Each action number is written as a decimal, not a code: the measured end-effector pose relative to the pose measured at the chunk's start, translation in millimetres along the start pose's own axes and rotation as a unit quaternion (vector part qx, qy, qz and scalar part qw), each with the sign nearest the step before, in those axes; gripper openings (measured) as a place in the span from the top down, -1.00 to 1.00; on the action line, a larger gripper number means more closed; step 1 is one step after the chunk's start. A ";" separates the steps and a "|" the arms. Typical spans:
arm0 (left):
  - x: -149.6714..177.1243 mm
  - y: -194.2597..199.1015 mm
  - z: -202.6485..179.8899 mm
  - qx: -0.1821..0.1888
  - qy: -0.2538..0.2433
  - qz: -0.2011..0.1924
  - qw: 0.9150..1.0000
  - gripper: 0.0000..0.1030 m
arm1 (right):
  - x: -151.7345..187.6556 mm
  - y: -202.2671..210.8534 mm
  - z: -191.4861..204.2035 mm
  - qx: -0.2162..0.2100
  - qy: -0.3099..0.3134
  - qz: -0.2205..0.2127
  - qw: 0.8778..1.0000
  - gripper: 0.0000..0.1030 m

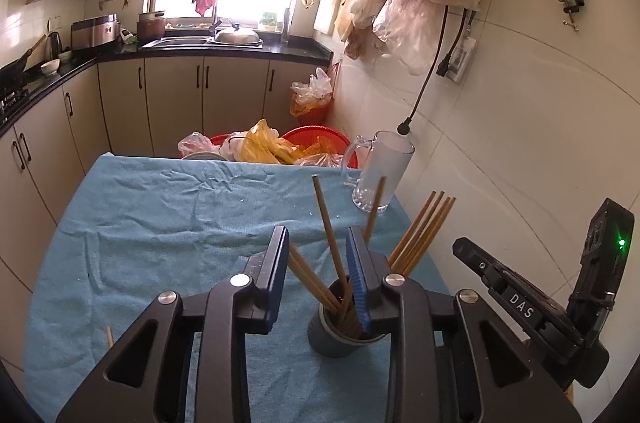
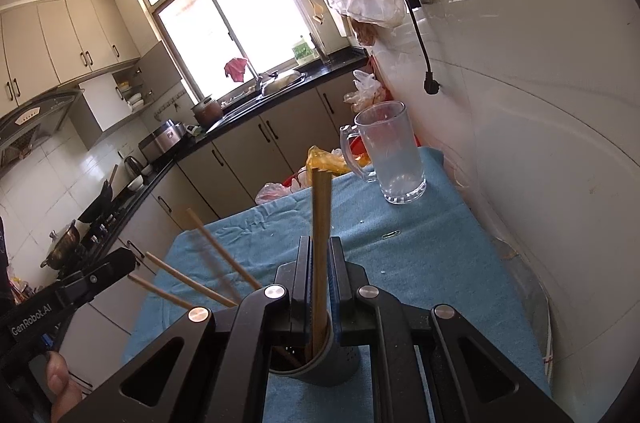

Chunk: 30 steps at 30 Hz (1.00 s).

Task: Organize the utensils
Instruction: 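Open both tools to release the chopsticks and withdraw from the black holder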

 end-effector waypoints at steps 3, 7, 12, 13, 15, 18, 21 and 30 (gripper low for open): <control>-0.4 5.5 2.0 -0.003 0.001 -0.003 1.000 0.39 | 1.8 2.2 1.1 0.001 0.001 0.001 1.000 0.85; 0.3 12.5 3.9 -0.004 0.004 -0.007 1.000 0.36 | 3.2 5.3 0.0 0.003 0.002 0.000 1.000 0.84; 3.9 21.3 5.9 -0.005 0.009 -0.008 1.000 0.35 | 6.4 11.6 -2.5 0.007 0.000 0.000 1.000 0.84; 5.3 23.9 6.6 -0.005 0.009 -0.008 1.000 0.34 | 6.9 12.7 -3.0 0.008 0.000 0.000 1.000 0.84; 7.3 27.8 7.1 -0.006 0.010 -0.009 1.000 0.33 | 8.5 14.6 -3.7 0.008 -0.001 0.001 1.000 0.84; 11.4 32.4 9.4 -0.007 0.013 -0.008 1.000 0.30 | 14.2 18.7 -4.6 0.009 -0.001 0.003 1.000 0.79; 18.3 35.8 13.6 -0.009 0.017 -0.004 1.000 0.29 | 20.8 21.5 -6.6 0.011 -0.002 0.007 1.000 0.75; 46.5 47.6 29.7 -0.011 0.037 0.009 0.999 0.26 | 43.5 23.3 -7.1 0.016 -0.004 0.022 1.000 0.57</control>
Point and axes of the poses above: each gripper's, at about its wrist camera, not at the fingertips, and y roughly against the way its jaws point, z to its left, x to its underside, the point moved 10 cm from there along -y, roughly the way its jaws point, and after that the axes turned 11 degrees about -y, right-handed, at the moved point
